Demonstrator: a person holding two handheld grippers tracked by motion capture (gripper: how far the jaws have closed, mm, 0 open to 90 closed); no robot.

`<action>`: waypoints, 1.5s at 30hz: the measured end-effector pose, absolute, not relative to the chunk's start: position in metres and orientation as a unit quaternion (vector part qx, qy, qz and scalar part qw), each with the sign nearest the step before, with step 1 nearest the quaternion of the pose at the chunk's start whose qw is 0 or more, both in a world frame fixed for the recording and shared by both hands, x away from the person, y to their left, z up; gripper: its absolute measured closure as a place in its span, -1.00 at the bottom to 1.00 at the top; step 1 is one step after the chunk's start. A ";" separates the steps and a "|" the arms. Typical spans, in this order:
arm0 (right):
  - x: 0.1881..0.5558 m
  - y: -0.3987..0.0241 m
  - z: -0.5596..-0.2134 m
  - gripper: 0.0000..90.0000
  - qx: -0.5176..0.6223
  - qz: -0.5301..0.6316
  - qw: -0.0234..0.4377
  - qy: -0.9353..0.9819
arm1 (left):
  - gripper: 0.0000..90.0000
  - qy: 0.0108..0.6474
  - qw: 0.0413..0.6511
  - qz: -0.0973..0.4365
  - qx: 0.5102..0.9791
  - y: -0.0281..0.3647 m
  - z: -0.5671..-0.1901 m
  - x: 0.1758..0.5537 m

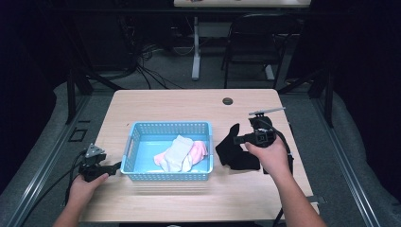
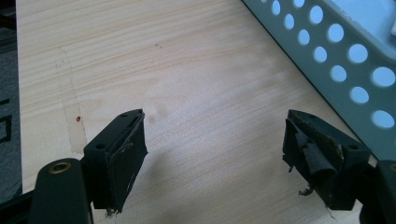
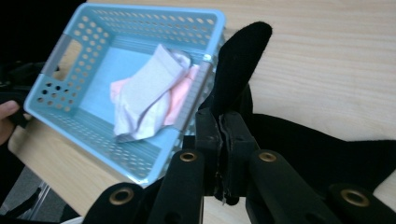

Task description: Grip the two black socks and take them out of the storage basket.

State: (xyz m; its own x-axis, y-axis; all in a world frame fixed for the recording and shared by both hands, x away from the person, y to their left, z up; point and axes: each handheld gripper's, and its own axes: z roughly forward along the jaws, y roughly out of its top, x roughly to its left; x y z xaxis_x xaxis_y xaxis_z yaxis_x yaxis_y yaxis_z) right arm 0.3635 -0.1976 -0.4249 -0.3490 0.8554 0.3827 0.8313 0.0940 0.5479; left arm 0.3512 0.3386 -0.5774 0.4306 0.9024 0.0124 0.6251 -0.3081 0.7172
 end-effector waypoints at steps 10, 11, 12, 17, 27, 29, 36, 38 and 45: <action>0.361 -0.226 -0.454 0.92 0.613 0.342 0.035 0.712 | -0.53 0.490 0.325 0.212 0.781 0.339 -0.578 0.351; 0.361 -0.230 -0.457 0.92 0.617 0.338 0.037 0.710 | -0.53 0.491 0.326 0.212 0.780 0.339 -0.578 0.351; 0.360 -0.231 -0.459 0.92 0.621 0.340 0.036 0.705 | -0.53 0.492 0.327 0.212 0.779 0.339 -0.578 0.351; 0.360 -0.242 -0.476 0.90 0.637 0.332 0.037 0.694 | -0.53 0.493 0.323 0.212 0.779 0.339 -0.579 0.351; 0.362 -0.254 -0.506 0.79 0.652 0.316 0.042 0.688 | -0.53 0.495 0.317 0.212 0.781 0.338 -0.581 0.354; 0.362 -0.255 -0.509 0.74 0.655 0.314 0.044 0.686 | -0.53 0.495 0.316 0.212 0.781 0.338 -0.581 0.353; 0.358 -0.262 -0.510 0.46 0.655 0.317 0.058 0.683 | -0.53 0.496 0.321 0.212 0.778 0.339 -0.580 0.351; 0.356 -0.264 -0.507 0.42 0.654 0.317 0.069 0.683 | -0.53 0.495 0.320 0.213 0.780 0.339 -0.580 0.351; 0.349 -0.267 -0.498 0.37 0.652 0.328 0.079 0.679 | -0.53 0.495 0.322 0.214 0.778 0.340 -0.579 0.351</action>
